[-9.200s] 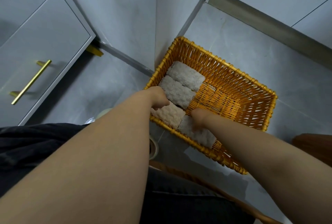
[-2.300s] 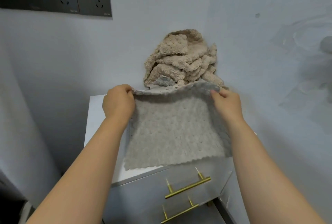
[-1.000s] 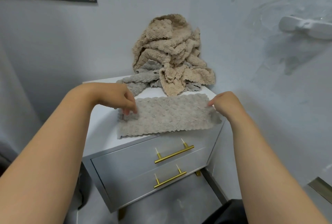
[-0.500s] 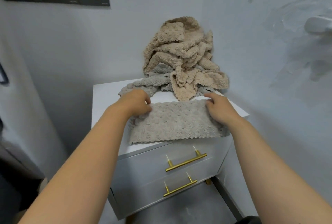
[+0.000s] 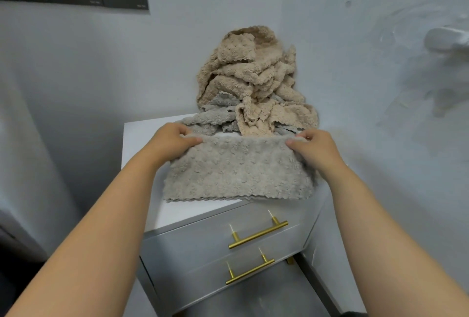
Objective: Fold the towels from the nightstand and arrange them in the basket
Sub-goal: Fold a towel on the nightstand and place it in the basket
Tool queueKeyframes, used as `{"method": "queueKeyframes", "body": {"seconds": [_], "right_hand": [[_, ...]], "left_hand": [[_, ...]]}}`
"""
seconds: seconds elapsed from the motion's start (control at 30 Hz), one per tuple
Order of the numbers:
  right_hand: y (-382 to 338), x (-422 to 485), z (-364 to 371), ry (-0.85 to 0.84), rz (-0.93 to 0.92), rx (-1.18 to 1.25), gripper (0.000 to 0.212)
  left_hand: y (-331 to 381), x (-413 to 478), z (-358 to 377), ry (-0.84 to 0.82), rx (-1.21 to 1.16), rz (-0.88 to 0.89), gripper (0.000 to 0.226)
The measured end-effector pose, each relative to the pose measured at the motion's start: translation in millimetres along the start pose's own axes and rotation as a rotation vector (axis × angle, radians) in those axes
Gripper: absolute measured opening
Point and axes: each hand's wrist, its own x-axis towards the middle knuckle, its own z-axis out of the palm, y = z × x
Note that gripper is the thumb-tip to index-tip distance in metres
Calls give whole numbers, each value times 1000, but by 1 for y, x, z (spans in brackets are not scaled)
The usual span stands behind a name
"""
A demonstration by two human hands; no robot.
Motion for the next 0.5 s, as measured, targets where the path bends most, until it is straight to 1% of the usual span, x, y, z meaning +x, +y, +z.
{"method": "queueKeyframes", "body": {"seconds": [0.07,0.13,0.2,0.27,0.33,0.4,0.47,0.5], "right_hand": [[2,1,-1,66,50,57,18],[4,1,-1,107,67,34,22],[5,1,-2,42,111,42,31],[3,0,-5,-76,179,59,39],[2,1,-8,-132,217,26,43],[-3,0,-9,-153,175,-13,40],[-12,-3,-12,-180,102,15,21],[-16,-3,-13,-201,74,55,16]], "left_hand": [[-3,1,2,23,102,12,28],[-4,5,5,112,233,49,18],[-3,6,10,181,306,97,20],[1,6,14,170,341,159,26],[5,5,19,136,400,241,29],[11,4,27,73,384,290,32],[17,1,37,-22,363,316,38],[19,0,42,-75,367,332,43]]}}
